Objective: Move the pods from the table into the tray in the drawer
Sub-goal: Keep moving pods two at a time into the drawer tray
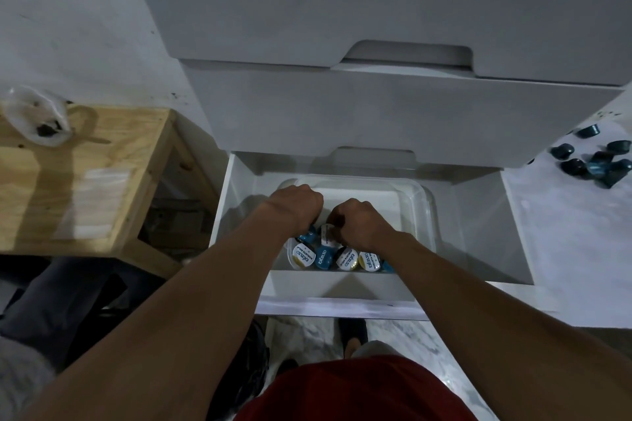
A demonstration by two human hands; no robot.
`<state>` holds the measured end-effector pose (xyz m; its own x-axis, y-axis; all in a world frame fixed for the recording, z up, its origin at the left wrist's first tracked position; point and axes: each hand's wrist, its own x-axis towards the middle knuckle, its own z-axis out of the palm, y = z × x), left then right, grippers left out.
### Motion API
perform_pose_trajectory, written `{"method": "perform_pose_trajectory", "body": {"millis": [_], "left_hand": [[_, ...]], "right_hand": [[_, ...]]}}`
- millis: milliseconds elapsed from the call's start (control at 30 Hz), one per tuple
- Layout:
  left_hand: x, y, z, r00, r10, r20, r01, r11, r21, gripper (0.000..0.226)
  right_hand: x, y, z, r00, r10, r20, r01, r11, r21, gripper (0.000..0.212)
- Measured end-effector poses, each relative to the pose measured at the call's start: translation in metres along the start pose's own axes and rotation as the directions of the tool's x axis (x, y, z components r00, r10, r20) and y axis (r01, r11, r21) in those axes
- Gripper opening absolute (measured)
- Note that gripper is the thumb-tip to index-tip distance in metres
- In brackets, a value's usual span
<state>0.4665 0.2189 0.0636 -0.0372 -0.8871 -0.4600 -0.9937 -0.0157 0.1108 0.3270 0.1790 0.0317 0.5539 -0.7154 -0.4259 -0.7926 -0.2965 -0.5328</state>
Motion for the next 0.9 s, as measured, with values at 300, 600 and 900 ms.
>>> {"method": "perform_pose_trajectory", "body": {"millis": [300, 600, 900], "left_hand": [[0.001, -0.002, 0.005, 1.000, 0.015, -0.017, -0.015, 0.999, 0.041, 0.037], [-0.002, -0.001, 0.003, 0.990, 0.068, -0.126, -0.063, 0.997, 0.044, 0.037], [-0.014, 0.098, -0.024, 0.830, 0.355, -0.429, -0.326, 0.934, 0.142, 0.023]], "right_hand": [[0.003, -0.002, 0.005, 1.000, 0.024, -0.002, -0.024, 0.999, -0.027, 0.027], [-0.014, 0.005, -0.018, 0.984, 0.055, -0.171, -0.075, 0.991, -0.110, 0.034], [-0.111, 0.047, -0.073, 0.755, 0.159, -0.636, -0.296, 0.948, -0.115, 0.032]]}}
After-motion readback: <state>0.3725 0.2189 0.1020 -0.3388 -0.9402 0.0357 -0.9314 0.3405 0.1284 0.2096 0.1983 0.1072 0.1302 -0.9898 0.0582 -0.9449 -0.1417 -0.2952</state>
